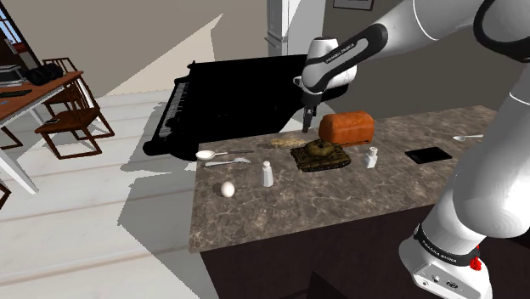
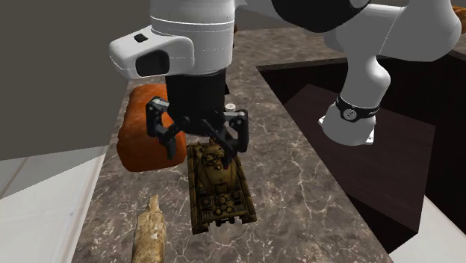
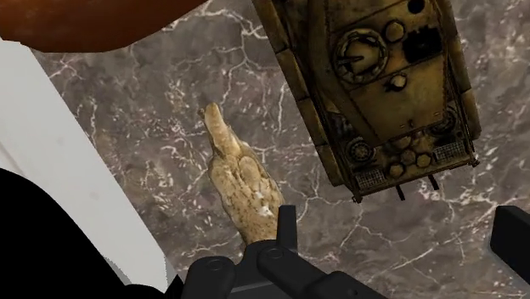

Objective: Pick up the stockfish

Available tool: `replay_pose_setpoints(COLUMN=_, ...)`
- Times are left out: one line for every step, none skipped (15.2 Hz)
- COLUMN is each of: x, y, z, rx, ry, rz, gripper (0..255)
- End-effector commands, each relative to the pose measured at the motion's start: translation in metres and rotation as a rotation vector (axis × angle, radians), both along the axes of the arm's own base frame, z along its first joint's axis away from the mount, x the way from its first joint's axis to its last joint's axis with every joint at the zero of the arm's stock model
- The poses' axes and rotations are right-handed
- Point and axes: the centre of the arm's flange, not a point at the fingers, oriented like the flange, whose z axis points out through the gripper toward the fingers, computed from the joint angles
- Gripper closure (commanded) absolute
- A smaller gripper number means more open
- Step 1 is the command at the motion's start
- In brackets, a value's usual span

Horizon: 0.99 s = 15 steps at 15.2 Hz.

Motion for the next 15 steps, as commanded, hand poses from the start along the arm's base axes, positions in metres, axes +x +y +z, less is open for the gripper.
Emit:
replay_pose_setpoints(x=0.019, y=-0.008, z=-0.018, rx=0.004, ry=-0.002, rz=0.027, gripper=0)
replay_pose_setpoints(x=0.028, y=-0.012, z=-0.026, rx=0.006, ry=-0.003, rz=0.039, gripper=0)
replay_pose_setpoints(x=0.037, y=-0.016, z=-0.035, rx=0.008, ry=-0.003, rz=0.051, gripper=0)
replay_pose_setpoints(x=0.047, y=-0.020, z=-0.043, rx=0.010, ry=-0.004, rz=0.064, gripper=0)
replay_pose_setpoints(x=0.057, y=-0.024, z=-0.052, rx=0.012, ry=-0.005, rz=0.076, gripper=0)
replay_pose_setpoints(x=0.066, y=-0.028, z=-0.060, rx=0.014, ry=-0.005, rz=0.088, gripper=0)
replay_pose_setpoints(x=0.076, y=-0.031, z=-0.068, rx=0.016, ry=-0.006, rz=0.101, gripper=0)
replay_pose_setpoints(x=0.085, y=-0.035, z=-0.077, rx=0.018, ry=-0.006, rz=0.113, gripper=0)
replay_pose_setpoints(x=0.095, y=-0.038, z=-0.085, rx=0.020, ry=-0.007, rz=0.125, gripper=0)
replay_pose_setpoints(x=0.105, y=-0.041, z=-0.094, rx=0.022, ry=-0.008, rz=0.138, gripper=0)
replay_pose_setpoints(x=0.115, y=-0.044, z=-0.102, rx=0.024, ry=-0.008, rz=0.150, gripper=0)
replay_pose_setpoints(x=0.116, y=-0.044, z=-0.104, rx=0.024, ry=-0.008, rz=0.152, gripper=0)
replay_pose_setpoints(x=0.116, y=-0.044, z=-0.109, rx=0.024, ry=-0.008, rz=0.152, gripper=0)
replay_pose_setpoints(x=0.116, y=-0.044, z=-0.114, rx=0.024, ry=-0.008, rz=0.152, gripper=0)
replay_pose_setpoints(x=0.116, y=-0.044, z=-0.120, rx=0.024, ry=-0.008, rz=0.152, gripper=0)
